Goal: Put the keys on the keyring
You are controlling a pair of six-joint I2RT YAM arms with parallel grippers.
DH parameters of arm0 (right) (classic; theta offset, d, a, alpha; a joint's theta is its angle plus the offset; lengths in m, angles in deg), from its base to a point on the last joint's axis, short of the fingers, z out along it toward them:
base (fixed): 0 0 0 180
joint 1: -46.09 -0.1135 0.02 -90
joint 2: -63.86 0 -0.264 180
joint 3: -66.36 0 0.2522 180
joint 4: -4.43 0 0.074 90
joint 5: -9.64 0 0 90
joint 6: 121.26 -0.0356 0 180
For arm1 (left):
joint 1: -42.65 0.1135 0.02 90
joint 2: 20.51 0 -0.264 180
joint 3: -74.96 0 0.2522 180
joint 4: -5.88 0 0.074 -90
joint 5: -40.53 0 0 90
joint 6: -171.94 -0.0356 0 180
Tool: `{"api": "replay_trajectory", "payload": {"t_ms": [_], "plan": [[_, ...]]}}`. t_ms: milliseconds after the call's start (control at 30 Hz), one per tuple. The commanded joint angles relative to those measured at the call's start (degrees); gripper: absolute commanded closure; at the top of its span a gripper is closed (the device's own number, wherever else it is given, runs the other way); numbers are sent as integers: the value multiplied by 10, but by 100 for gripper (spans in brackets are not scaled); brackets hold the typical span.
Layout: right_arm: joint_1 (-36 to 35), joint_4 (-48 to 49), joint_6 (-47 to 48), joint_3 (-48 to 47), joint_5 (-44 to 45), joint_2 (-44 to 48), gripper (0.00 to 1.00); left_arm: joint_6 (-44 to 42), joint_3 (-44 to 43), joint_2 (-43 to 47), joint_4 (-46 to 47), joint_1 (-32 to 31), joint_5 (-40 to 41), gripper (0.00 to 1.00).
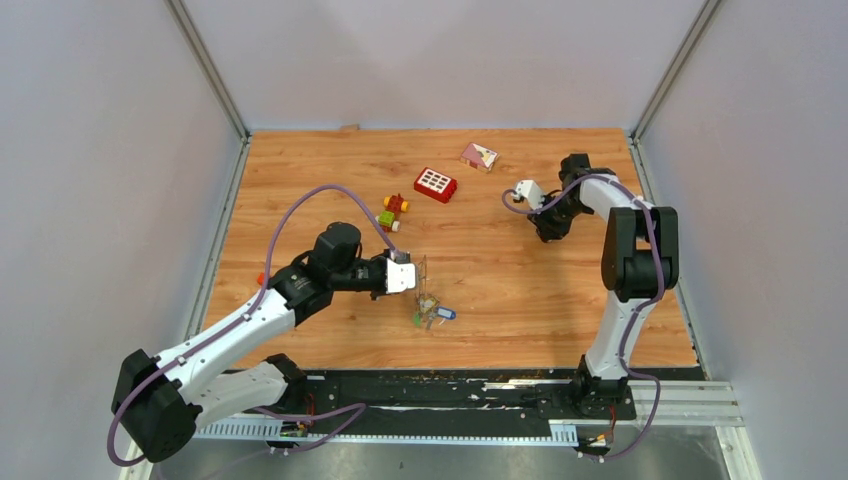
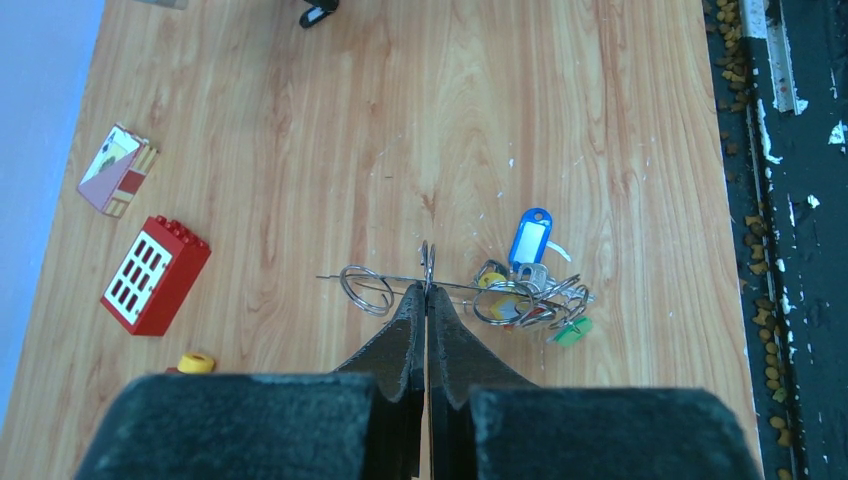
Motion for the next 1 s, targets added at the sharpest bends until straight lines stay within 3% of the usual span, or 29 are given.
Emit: {"api": "replay_trajectory", "payload": {"t_ms": [0, 267, 400, 667, 833, 967], "plan": [[-5, 10, -4, 25, -23, 14, 87, -10, -9, 0, 14, -3, -3, 100], [-11, 23, -44, 48, -63, 64, 100, -15, -9, 1, 8, -3, -1, 100], [-13, 17, -67, 50, -97, 86, 100, -16, -10, 1, 9, -3, 0, 100], [-23, 10, -105, 67, -265, 176, 100, -16, -38, -27, -17, -3, 8, 100], [-67, 50, -135, 92, -326, 271, 100, -50, -77, -55, -63, -3, -16, 100], [-117, 100, -214, 111, -348, 332, 100, -69, -76, -49, -40, -7, 0, 100]]}}
